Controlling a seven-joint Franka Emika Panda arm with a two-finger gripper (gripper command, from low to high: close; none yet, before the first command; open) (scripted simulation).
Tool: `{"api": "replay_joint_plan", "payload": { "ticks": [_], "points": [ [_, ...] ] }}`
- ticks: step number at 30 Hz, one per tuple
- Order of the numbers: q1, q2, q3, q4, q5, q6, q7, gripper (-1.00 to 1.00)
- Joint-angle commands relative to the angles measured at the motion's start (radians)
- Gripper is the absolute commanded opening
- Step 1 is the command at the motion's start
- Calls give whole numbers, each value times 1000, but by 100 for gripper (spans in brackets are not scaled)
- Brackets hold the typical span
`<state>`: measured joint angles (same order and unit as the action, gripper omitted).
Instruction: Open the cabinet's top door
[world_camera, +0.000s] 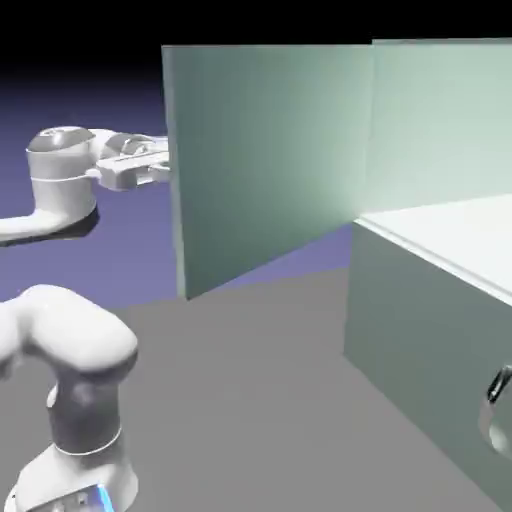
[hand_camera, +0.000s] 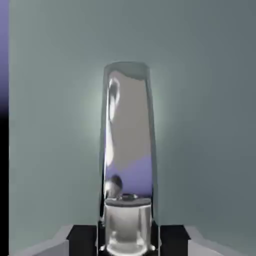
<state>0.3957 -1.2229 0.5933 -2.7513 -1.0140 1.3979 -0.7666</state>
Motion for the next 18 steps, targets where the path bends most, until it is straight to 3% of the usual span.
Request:
{"api": "replay_joint_plan", "payload": {
  "ticks": [1, 18],
  "points": [
    [-23, 28, 36, 30, 29, -25, 11, -100],
    [-606, 331, 587, 604, 316, -430, 96, -100]
  ]
}}
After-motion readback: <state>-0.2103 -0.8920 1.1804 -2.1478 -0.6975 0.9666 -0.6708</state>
